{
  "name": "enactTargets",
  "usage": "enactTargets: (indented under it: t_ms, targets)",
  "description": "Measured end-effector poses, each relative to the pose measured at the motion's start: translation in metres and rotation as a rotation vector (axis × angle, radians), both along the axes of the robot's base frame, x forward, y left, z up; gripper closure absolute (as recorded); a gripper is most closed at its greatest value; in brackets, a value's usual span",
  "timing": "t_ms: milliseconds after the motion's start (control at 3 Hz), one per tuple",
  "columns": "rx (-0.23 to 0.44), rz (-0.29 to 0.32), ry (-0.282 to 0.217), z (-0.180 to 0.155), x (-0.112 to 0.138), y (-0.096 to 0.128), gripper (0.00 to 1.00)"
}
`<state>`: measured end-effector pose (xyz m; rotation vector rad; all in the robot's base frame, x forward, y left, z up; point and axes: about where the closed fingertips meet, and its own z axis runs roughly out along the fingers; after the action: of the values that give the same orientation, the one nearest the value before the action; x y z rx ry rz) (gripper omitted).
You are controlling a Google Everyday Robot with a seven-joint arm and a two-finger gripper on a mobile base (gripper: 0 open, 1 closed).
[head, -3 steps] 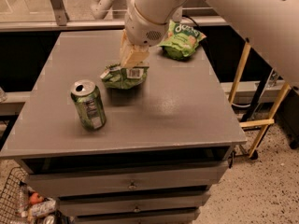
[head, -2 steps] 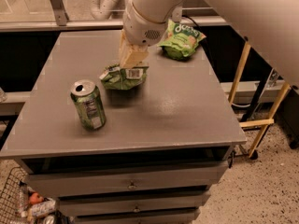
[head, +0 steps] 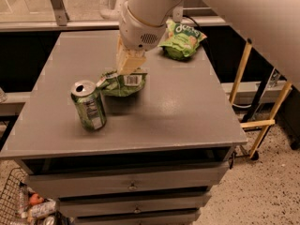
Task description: Move green jalapeno chip bag near green can
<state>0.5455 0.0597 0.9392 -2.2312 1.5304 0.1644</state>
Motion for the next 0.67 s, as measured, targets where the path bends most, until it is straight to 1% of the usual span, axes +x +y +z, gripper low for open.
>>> enactTargets:
  t_ms: [333,667]
  targets:
    - [-0.003,-0.021,0.022,0.0,-0.015,-0.003,1.0]
    - [-0.001,-0.028,0.056,-0.004,-0.027,-0.007,0.83]
